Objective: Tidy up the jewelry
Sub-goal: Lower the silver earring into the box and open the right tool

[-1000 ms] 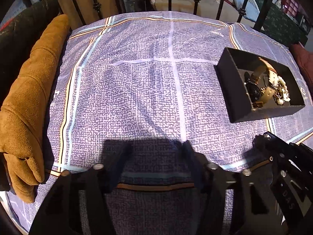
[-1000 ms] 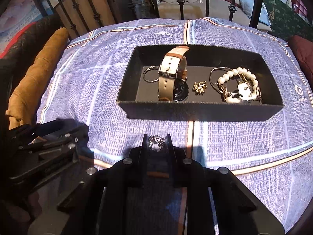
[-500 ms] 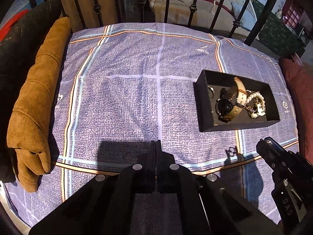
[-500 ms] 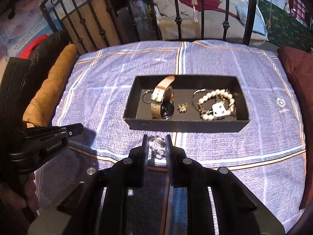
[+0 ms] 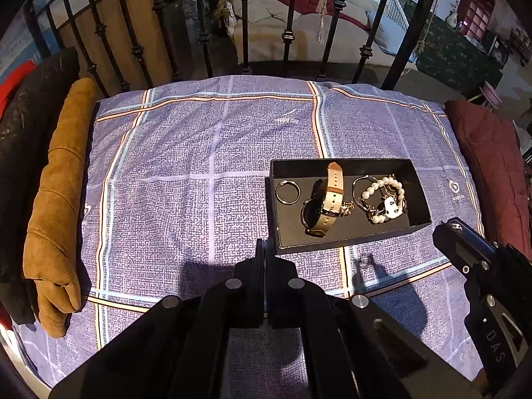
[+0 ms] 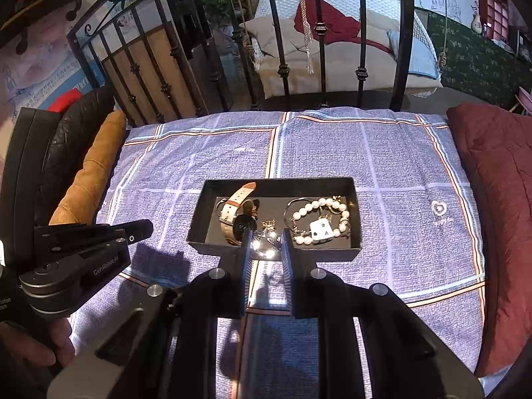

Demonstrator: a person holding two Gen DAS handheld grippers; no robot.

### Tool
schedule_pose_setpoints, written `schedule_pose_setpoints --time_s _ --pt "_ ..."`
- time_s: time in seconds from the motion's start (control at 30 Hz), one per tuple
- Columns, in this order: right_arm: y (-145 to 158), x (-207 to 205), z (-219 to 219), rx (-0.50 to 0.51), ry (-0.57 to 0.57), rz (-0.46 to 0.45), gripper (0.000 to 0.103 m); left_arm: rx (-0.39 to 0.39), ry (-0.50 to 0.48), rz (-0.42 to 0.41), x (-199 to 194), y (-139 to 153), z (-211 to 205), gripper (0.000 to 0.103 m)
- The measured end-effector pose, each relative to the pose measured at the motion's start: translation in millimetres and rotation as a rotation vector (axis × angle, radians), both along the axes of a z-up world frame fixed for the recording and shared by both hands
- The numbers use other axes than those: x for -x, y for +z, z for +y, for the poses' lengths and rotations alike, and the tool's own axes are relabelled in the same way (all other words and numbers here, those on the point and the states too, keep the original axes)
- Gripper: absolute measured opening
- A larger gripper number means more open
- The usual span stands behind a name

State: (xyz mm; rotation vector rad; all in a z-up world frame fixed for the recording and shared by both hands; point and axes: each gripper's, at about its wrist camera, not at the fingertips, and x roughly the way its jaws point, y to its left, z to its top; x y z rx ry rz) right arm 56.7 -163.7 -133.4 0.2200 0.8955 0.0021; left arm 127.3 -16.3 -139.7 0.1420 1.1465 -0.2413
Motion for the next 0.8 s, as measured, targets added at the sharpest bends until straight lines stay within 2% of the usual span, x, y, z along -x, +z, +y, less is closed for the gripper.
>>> schedule_pose_setpoints --time_s 0.4,0.8 --pt "2 -25 -23 0.034 0.025 -0.022 0.018 -0.009 0.002 -0.020 -18 0 -28 0.000" --pt "-19 -56 -35 0.042 0.040 0.025 0.018 -0.020 -0.014 -0.012 -42 -13 -49 0.000"
